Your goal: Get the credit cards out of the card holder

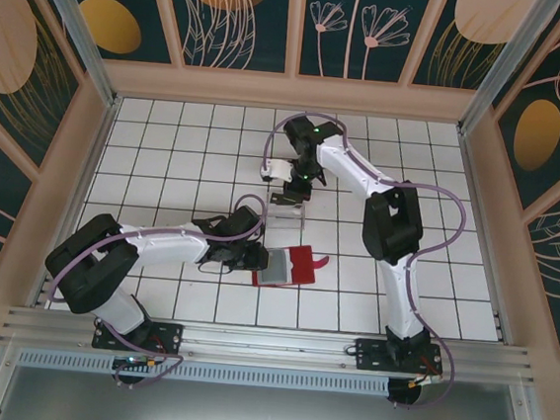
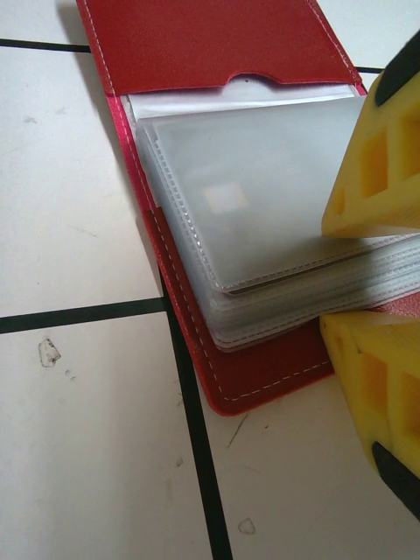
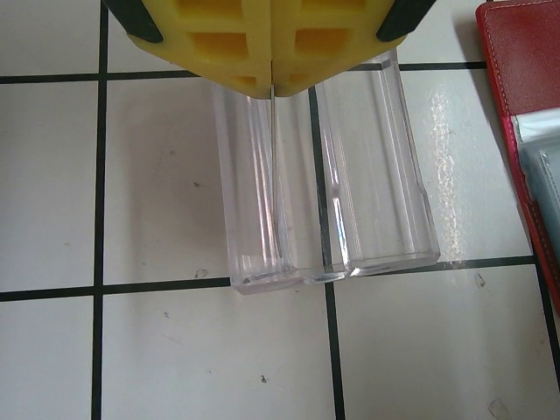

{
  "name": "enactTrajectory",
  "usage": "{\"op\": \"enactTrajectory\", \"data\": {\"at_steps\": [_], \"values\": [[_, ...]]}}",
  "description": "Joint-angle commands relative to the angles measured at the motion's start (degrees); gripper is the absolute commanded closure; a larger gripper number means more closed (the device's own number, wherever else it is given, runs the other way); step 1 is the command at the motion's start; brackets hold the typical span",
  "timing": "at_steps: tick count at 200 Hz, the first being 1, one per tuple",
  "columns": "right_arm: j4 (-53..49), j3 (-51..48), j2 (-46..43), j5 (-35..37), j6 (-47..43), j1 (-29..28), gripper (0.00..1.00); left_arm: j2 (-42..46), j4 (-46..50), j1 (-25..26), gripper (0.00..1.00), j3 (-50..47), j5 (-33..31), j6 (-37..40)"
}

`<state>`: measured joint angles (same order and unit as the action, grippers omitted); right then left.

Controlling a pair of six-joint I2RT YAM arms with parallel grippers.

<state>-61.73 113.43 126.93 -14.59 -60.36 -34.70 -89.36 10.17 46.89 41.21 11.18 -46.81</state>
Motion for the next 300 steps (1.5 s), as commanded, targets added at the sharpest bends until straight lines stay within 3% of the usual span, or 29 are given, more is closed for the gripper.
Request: {"op": "enactTrajectory", "data": {"at_steps": [1, 47, 107, 140, 185, 228, 274, 300], "values": [[-0.6, 1.2, 0.8, 0.8, -1.5, -0.6, 0.96, -1.6, 8.0, 0.3, 0.70, -3.0, -3.0, -0.4], [1.0, 3.0, 0.3, 3.0, -1.4, -1.0, 0.79, -1.3, 8.3, 0.3, 0.70, -2.9, -3.2, -0.5], [4.8, 3.3, -0.8, 7.1, -0.3, -1.4, 0.73, -1.1, 8.6, 0.3, 0.70, -2.8, -3.6, -0.7], [7.4, 4.9, -1.7, 7.7, 4.7, -1.0, 0.69, -0.5, 8.6, 0.2, 0.70, -2.6, -4.2, -0.8], [11.5, 5.3, -5.8, -1.9, 30.8, 2.5, 0.73, 1.7, 6.7, 0.3, 0.71, -2.5, -4.4, -1.2], [26.0, -15.4, -19.8, -7.8, 55.4, 3.0, 0.73, 1.3, 6.0, 0.3, 0.71, -1.7, -4.7, -1.0], [29.2, -32.9, -31.1, -6.2, 76.2, 3.8, 0.83, 2.5, 5.6, 0.3, 0.71, 0.1, -5.6, -1.2], [27.0, -40.2, -36.2, -1.5, 86.4, 3.1, 0.79, 2.4, 5.6, 0.3, 0.70, 1.8, -5.8, -1.4]]}}
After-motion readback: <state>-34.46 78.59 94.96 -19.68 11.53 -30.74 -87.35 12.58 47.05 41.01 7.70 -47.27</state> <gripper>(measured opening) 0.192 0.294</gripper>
